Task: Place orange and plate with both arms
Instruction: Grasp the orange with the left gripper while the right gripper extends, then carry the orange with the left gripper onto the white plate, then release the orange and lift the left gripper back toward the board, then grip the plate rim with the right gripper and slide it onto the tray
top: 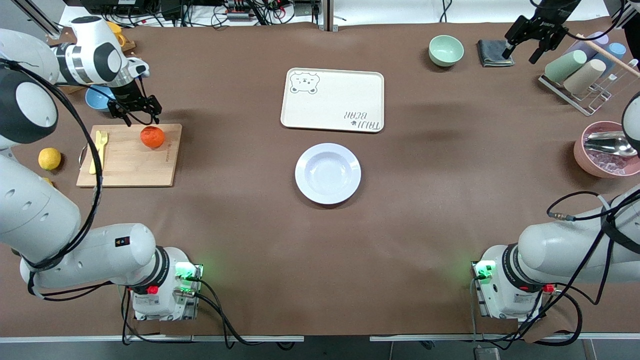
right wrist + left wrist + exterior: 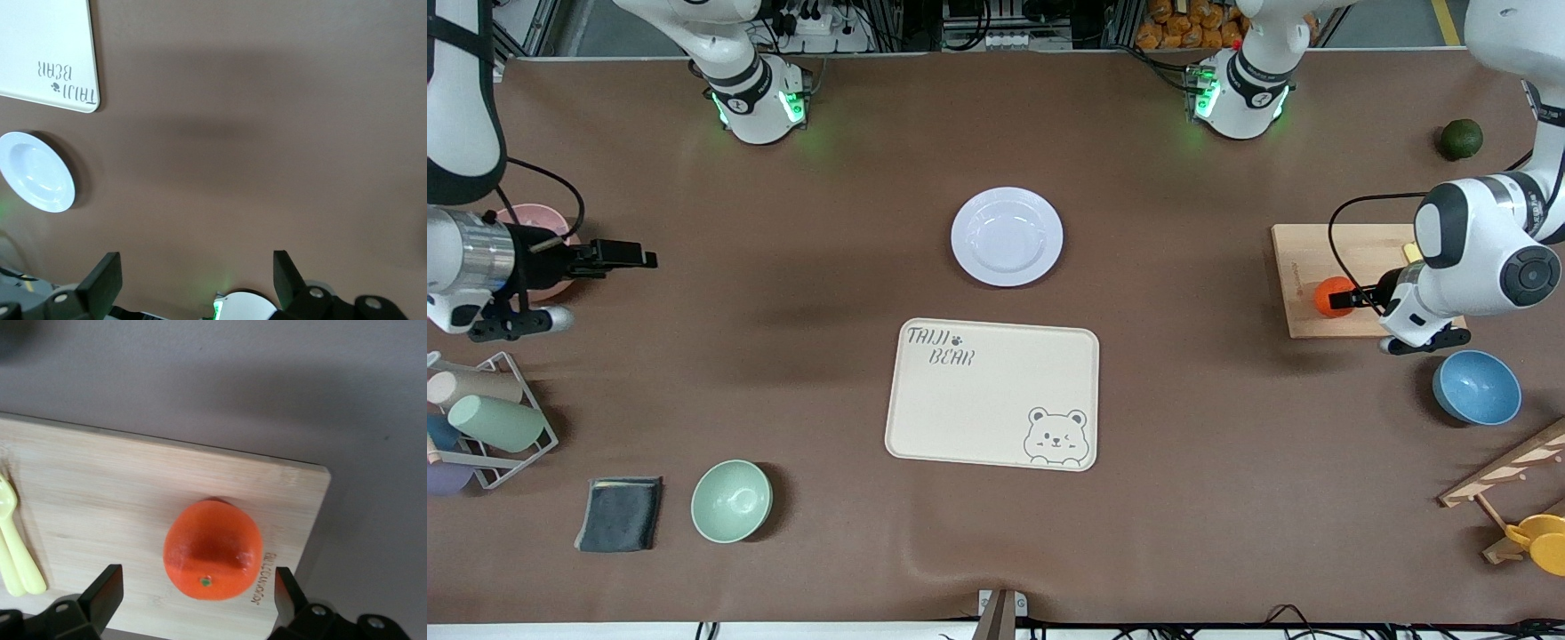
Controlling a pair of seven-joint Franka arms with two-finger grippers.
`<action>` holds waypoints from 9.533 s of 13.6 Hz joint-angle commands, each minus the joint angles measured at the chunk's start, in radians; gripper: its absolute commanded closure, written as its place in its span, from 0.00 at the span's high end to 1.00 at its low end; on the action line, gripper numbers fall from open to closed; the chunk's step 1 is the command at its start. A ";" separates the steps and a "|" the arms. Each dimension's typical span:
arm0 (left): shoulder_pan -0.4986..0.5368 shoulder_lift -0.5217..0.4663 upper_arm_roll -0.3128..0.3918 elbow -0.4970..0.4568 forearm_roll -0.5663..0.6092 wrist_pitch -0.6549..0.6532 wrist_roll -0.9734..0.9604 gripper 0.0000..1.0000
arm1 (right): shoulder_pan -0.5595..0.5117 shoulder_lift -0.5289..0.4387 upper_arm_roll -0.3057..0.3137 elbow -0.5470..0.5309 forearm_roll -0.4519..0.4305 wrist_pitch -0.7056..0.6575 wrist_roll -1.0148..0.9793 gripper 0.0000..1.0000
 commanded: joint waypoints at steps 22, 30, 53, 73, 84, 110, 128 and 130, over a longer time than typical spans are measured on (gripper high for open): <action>0.011 0.076 -0.015 -0.022 -0.049 0.049 0.006 0.44 | -0.011 0.132 0.022 -0.421 0.615 0.223 -0.183 1.00; 0.006 0.006 -0.229 0.216 -0.159 -0.217 -0.073 0.40 | 0.020 0.196 0.024 -0.436 0.721 0.252 -0.248 1.00; -0.659 0.223 -0.423 0.222 -0.310 0.166 -1.374 0.41 | 0.350 0.273 0.026 -0.582 1.138 0.542 -0.508 1.00; -0.618 0.023 -0.417 0.192 -0.253 0.114 -1.432 1.00 | 0.479 0.274 0.026 -0.596 1.275 0.624 -0.568 1.00; -0.225 -0.191 -0.414 0.500 -0.094 -0.336 -0.877 1.00 | 0.592 0.308 0.026 -0.596 1.359 0.657 -0.740 0.76; -0.154 -0.264 -0.119 0.641 -0.048 -0.633 -0.066 1.00 | 0.690 0.316 0.029 -0.576 1.466 0.771 -0.763 0.00; -0.188 -0.252 -0.096 0.649 -0.039 -0.615 -0.068 1.00 | 0.528 0.261 0.018 -0.432 1.508 0.774 -0.569 0.00; -0.188 -0.249 -0.098 0.646 -0.042 -0.601 -0.068 1.00 | 0.502 0.305 0.018 -0.377 1.505 0.801 -0.567 0.00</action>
